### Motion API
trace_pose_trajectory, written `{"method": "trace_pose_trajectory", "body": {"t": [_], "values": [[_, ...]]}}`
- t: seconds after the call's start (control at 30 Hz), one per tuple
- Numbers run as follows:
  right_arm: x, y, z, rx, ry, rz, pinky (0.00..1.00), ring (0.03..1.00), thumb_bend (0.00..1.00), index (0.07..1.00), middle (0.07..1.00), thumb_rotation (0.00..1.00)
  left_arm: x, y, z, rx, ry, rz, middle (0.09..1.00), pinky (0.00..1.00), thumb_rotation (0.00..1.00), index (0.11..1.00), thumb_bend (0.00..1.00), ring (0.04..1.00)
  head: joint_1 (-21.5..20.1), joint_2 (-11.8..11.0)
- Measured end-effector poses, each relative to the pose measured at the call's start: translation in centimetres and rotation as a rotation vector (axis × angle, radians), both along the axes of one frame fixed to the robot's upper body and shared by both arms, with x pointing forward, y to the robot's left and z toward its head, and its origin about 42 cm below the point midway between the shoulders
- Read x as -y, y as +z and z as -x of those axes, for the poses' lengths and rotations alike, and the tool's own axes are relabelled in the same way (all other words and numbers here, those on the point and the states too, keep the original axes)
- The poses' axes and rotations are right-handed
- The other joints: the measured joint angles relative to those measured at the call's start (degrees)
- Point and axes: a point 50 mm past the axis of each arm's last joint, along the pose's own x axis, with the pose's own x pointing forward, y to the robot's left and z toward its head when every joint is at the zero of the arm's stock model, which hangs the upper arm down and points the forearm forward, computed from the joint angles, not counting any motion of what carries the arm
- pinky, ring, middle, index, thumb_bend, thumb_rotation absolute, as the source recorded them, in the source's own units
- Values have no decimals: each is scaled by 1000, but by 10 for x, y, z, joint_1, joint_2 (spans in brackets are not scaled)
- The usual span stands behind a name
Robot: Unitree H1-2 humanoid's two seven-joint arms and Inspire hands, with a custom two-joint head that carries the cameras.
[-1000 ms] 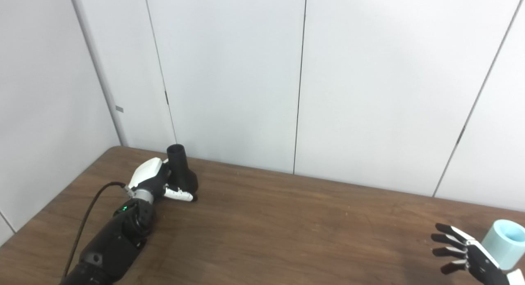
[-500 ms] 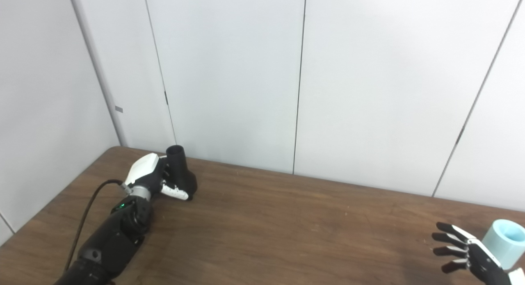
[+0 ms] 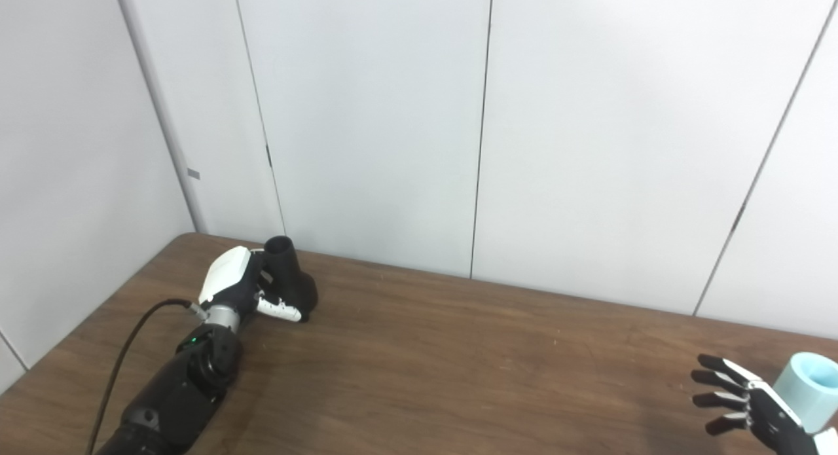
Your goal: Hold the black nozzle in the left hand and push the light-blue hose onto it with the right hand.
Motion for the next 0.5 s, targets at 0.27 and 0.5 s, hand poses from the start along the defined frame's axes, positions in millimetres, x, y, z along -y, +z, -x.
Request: {"method": "trace_pose_trajectory", "body": {"t": [0.27, 0.5], "values": [[0, 1, 0, 5, 0, -4, 492, 635, 761, 773, 729, 48, 4, -4, -1, 1, -35, -27, 423, 360, 0, 502, 524, 424, -11, 2], [-4, 2, 0, 9, -1, -10, 491, 633, 769, 770, 727, 50, 39, -2, 8, -31, -167, -16, 446, 359, 0, 492, 527, 434, -39, 7]]}}
